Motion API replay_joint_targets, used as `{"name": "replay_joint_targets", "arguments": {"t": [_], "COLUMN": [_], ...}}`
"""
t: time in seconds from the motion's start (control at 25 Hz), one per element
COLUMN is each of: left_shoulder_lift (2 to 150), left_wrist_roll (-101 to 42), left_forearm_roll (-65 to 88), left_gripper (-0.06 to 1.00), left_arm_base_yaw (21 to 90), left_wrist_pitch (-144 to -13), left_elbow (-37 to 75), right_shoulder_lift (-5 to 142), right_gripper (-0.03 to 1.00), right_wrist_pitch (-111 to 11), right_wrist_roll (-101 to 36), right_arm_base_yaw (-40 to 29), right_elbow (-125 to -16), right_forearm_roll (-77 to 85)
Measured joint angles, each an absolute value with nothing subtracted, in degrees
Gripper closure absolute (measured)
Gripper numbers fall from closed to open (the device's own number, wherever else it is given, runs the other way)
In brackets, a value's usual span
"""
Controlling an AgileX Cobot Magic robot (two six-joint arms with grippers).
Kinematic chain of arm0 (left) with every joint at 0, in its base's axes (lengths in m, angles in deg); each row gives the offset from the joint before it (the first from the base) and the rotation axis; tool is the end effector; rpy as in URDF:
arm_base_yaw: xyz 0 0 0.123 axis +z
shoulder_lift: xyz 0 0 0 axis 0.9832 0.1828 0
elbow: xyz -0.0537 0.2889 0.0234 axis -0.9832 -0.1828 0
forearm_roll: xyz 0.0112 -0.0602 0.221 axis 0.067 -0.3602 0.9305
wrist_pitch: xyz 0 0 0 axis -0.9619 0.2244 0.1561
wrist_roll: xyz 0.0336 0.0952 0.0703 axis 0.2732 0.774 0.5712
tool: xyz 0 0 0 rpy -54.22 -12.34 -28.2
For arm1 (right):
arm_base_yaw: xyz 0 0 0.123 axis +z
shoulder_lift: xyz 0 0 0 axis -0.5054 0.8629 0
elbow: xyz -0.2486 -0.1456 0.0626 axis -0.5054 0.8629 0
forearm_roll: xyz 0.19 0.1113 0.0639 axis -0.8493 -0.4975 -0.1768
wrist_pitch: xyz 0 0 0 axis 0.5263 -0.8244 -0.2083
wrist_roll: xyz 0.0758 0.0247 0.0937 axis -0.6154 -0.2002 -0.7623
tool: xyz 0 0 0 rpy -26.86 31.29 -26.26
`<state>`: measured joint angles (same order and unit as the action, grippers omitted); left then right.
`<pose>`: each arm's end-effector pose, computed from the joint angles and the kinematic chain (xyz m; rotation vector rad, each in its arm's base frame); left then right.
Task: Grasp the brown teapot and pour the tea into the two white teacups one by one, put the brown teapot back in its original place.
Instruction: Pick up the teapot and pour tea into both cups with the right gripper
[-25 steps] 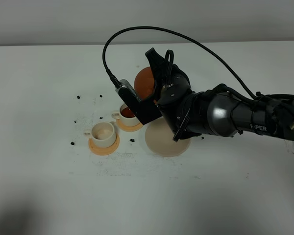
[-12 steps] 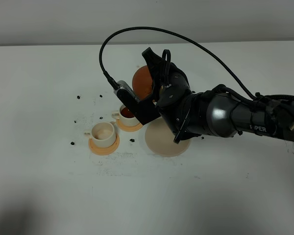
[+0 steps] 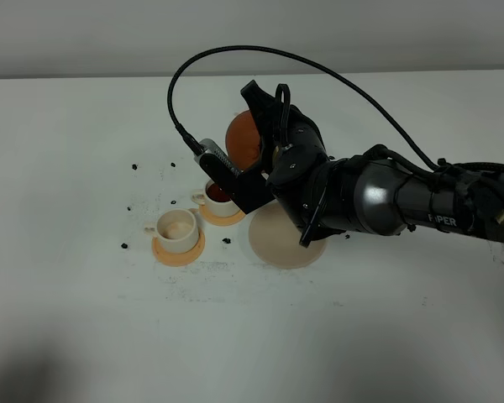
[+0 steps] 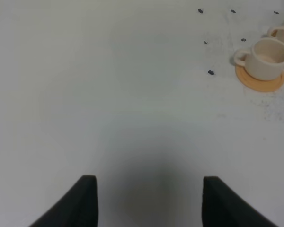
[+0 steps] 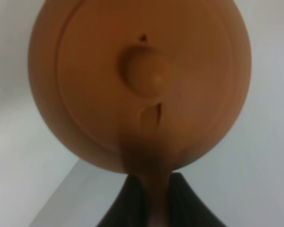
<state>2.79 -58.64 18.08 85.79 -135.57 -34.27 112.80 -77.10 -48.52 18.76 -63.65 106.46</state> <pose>-0.0026 -0.0138 0.2396 -0.0149 2.0851 -0.0272 0.3444 0.2867 0.1815 -2.1219 0.9380 -1.1912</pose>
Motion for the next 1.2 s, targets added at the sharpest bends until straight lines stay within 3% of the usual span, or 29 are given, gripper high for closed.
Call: {"name": "replay_joint_targets", "arguments": {"t": [0.68,1.2], "left_shoulder_lift": [2.8,2.8], "left_wrist_roll": [-58.6,-58.6], "left_forearm_roll": [18.1,18.1], "left_gripper": [0.43,0.43], "left_arm_base_yaw": [85.8,85.8], "left_wrist_pitch": [-135.6,-135.6], "left_elbow": [-34.3,-34.3], "right_shoulder_lift": [112.8,112.8], "right_gripper": [0.85,0.85], "right_wrist_pitch": [-77.2,-77.4], "right_wrist_roll": [-48.4,-54.9], "right_arm_base_yaw": [18.8,18.8], "right_elbow": [-63.6,-63.6], "right_forearm_roll": [106.7,95.4]}}
